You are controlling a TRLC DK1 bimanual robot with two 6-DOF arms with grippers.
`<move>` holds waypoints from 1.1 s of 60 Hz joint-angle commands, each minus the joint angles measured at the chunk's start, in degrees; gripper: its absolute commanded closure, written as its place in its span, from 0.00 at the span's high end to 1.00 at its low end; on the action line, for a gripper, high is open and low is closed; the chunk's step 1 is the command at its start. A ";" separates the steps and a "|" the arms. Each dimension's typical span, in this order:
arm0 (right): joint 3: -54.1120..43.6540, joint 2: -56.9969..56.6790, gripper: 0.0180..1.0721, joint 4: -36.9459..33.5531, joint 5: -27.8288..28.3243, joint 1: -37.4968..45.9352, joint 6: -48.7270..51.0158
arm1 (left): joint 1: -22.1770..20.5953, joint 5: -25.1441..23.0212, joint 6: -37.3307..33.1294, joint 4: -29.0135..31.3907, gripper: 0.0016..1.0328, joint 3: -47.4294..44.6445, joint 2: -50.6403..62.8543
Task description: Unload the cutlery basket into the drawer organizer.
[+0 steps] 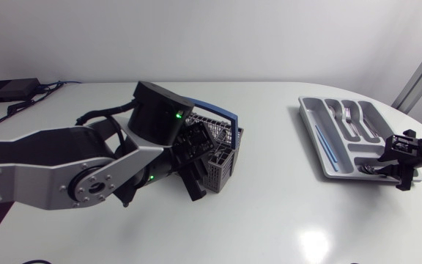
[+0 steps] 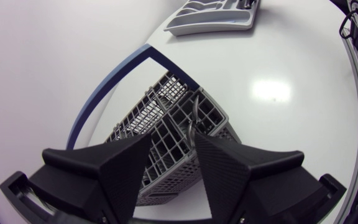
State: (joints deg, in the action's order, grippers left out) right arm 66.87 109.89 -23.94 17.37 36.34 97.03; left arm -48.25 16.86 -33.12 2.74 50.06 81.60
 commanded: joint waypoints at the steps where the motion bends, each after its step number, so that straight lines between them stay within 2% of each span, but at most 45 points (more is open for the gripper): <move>1: -3.24 -3.10 0.65 -0.58 0.83 -0.83 -1.06 | -0.53 0.72 -1.33 -0.90 0.51 -1.28 1.63; 24: -11.32 -12.59 0.71 -0.14 6.37 -3.47 -6.51 | -1.06 0.89 -1.07 -1.78 0.52 -0.41 4.09; 27: -12.47 -13.56 0.71 0.30 6.98 -3.91 -7.39 | -1.06 0.89 -0.98 -1.78 0.48 0.03 4.44; 35: -15.54 -16.55 0.71 1.00 8.39 -5.49 -9.41 | -0.88 0.89 -0.80 -1.78 0.47 0.91 5.06; 40: -17.21 -18.48 0.71 0.92 9.53 -6.54 -11.34 | -0.88 0.89 -0.45 -1.86 0.41 1.35 5.50; 46: -19.85 -22.00 0.71 0.48 10.85 -8.56 -13.71 | -0.79 0.89 -0.10 -1.86 0.39 1.97 6.29; 49: -21.70 -24.46 0.74 0.48 11.37 -10.50 -15.82 | -0.71 0.89 0.17 -2.04 0.36 2.23 6.55; 66: -28.73 -35.09 0.77 0.74 11.81 -20.52 -25.05 | -0.35 0.80 0.52 -2.39 0.26 3.73 7.52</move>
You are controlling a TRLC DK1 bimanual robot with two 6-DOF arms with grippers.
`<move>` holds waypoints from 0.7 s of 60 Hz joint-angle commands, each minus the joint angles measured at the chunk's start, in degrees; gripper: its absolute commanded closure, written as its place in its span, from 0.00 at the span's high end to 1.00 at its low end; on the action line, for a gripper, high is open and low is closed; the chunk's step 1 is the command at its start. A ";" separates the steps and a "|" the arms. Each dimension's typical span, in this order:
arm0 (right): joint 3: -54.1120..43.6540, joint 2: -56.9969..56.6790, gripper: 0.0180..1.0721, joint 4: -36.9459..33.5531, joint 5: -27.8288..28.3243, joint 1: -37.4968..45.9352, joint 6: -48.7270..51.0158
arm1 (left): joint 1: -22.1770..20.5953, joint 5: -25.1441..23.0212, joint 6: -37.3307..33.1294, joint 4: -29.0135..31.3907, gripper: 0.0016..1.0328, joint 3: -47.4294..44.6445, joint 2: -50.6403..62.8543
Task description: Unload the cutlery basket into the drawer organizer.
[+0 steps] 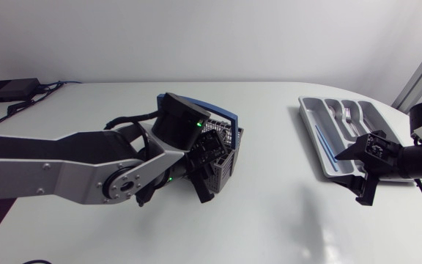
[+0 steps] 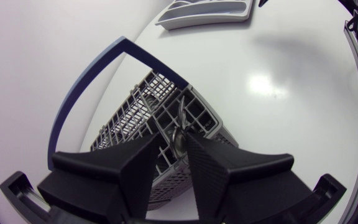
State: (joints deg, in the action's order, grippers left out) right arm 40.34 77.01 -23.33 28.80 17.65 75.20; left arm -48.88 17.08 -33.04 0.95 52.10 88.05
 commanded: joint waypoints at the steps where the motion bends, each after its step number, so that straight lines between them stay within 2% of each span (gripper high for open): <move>1: -2.46 -2.66 0.77 0.13 0.38 -2.09 -3.57 | 0.28 0.67 0.43 -0.60 0.25 1.69 1.07; 22: -5.27 -8.37 0.77 -0.31 0.38 -8.60 -9.63 | 0.37 0.58 0.43 -0.34 0.19 1.96 1.77; 37: -6.06 -11.09 0.77 -0.22 0.21 -12.73 -13.15 | 0.46 0.58 0.69 -0.34 0.07 2.22 1.86; 42: -6.32 -11.62 0.77 -0.22 0.03 -14.05 -14.11 | 0.46 0.58 0.69 -0.16 0.05 2.31 1.77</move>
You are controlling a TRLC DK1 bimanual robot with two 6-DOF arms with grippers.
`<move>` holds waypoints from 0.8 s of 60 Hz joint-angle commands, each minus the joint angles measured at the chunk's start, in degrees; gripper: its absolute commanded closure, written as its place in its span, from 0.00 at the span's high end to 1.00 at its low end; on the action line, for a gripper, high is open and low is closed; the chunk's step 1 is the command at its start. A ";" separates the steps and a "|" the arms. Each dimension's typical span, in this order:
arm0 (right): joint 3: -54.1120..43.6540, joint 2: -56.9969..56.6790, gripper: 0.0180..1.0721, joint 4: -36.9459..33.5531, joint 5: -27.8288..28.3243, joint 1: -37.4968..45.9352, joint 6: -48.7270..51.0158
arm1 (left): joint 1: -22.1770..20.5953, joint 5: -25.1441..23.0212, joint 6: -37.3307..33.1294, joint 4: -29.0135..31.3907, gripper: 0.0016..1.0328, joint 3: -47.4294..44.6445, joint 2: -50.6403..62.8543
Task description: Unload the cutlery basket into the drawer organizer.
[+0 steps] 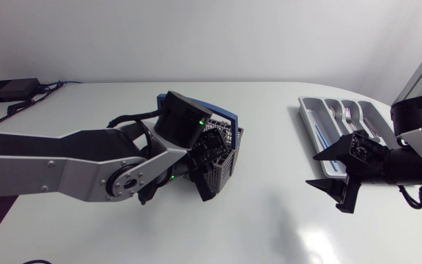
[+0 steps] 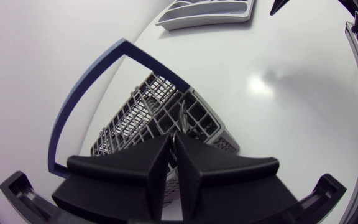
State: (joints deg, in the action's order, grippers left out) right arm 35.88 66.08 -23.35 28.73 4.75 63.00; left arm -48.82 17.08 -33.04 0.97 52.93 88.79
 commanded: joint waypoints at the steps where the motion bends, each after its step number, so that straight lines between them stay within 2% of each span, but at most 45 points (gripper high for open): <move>1: -1.95 -0.87 0.77 -0.20 -0.08 -1.50 -2.09 | 0.39 0.58 0.69 -0.09 0.05 1.57 1.03; 32: -3.27 -2.63 0.77 0.24 -0.52 -5.37 -4.91 | 0.21 0.58 0.69 1.66 0.03 2.36 -2.31; 48: -3.36 -3.95 0.77 0.33 -1.13 -9.68 -8.86 | 0.13 0.67 0.61 4.65 0.04 4.03 -5.30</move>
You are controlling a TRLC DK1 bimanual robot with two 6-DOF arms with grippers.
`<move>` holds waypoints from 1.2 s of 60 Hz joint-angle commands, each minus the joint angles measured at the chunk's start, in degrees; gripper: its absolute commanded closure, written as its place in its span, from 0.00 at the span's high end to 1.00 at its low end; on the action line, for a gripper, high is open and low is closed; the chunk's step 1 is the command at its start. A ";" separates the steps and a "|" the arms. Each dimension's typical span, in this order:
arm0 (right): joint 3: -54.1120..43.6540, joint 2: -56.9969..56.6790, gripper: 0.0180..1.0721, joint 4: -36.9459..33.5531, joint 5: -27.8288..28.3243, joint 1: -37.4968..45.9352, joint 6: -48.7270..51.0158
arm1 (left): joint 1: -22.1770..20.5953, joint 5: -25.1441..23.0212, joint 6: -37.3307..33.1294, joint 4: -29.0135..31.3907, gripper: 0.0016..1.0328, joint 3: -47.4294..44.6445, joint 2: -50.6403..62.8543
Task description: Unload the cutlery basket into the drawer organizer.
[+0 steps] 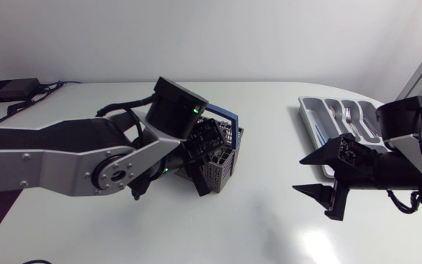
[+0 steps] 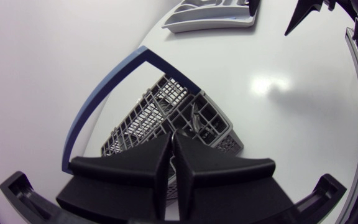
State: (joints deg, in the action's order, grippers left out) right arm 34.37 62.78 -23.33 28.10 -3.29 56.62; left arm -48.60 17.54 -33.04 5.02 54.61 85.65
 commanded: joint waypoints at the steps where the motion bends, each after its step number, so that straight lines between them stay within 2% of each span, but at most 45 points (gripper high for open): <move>1: -1.85 -0.65 0.77 0.39 -0.85 -1.98 -2.66 | -0.09 0.21 0.61 0.70 0.04 2.52 -2.33; 17: -1.50 -1.61 0.77 1.18 -2.52 -6.82 -6.70 | -0.27 1.18 -0.01 2.72 0.04 3.22 -5.31; 34: -1.15 -2.84 0.77 1.18 -3.40 -9.98 -9.16 | -0.71 4.52 -3.53 2.72 0.04 3.22 -8.21; 55: -0.88 -4.42 0.77 1.10 -4.72 -12.09 -11.18 | -4.14 9.97 -7.04 1.14 0.03 2.08 -11.47; 72: 0.43 -5.74 0.78 0.92 -4.81 -13.76 -14.34 | -4.75 10.94 -7.13 3.16 0.04 1.90 -15.33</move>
State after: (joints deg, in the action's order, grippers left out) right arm 34.37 57.69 -22.48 23.70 -16.32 44.66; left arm -52.69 27.55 -39.07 7.68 55.99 72.20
